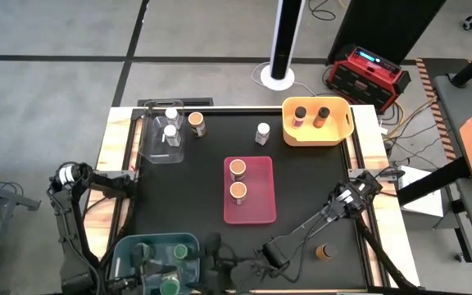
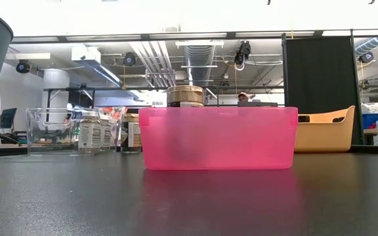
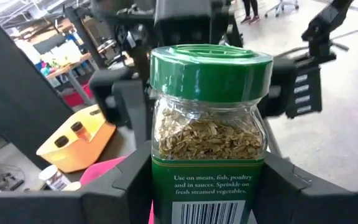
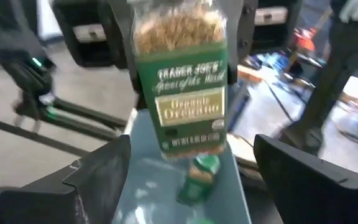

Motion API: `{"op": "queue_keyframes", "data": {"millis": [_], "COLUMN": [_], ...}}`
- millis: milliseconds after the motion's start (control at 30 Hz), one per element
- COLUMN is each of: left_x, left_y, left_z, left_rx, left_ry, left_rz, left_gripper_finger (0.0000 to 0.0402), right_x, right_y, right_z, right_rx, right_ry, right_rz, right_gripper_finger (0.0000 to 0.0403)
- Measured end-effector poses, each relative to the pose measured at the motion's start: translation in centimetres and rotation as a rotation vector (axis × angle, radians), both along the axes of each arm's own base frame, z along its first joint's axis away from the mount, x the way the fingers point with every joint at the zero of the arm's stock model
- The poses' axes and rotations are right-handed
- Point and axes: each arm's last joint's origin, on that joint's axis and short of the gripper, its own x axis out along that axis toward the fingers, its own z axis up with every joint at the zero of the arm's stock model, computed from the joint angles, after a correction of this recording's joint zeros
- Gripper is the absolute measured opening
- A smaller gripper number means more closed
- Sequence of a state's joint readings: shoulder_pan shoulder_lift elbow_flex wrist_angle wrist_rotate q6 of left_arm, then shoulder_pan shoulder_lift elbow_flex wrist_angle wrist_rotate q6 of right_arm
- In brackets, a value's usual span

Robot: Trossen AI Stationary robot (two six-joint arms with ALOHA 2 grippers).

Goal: Sort spices by type
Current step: Put the green seasoning bottle into the blue bin

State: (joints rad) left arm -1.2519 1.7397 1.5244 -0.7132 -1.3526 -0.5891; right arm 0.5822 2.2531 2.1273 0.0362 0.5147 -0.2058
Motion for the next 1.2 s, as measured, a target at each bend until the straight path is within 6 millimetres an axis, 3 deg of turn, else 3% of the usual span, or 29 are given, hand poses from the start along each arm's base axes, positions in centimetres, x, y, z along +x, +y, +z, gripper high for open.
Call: {"op": "queue_keyframes", "data": {"millis": [300, 700, 900, 1067, 1200], "left_x": [0.7, 2.4, 2.9, 3.3, 3.5], "left_y": [-0.5, -0.5, -0.4, -0.2, -0.1], "left_z": [1.5, 2.5, 2.7, 2.7, 2.7], "left_rx": [-0.014, -0.031, -0.021, -0.024, -0.021], "left_ry": [-0.022, -0.037, -0.032, -0.034, -0.033], "left_rz": [-0.006, 0.007, 0.003, 0.013, 0.017], "left_gripper_finger": [0.0184, 0.0186, 0.0188, 0.0190, 0.0191], "right_x": [0.4, 1.0, 1.1, 1.2, 1.2], "right_y": [-0.2, -0.6, -0.7, -0.9, -0.9], "right_z": [1.0, 1.1, 1.2, 1.2, 1.2], "right_rx": [0.026, -0.015, -0.062, -0.088, -0.098], "right_ry": [-0.094, -0.150, -0.165, -0.169, -0.169], "right_rz": [0.123, 0.183, 0.190, 0.187, 0.180], "right_gripper_finger": [0.0344, 0.0318, 0.0278, 0.0193, 0.0187]}}
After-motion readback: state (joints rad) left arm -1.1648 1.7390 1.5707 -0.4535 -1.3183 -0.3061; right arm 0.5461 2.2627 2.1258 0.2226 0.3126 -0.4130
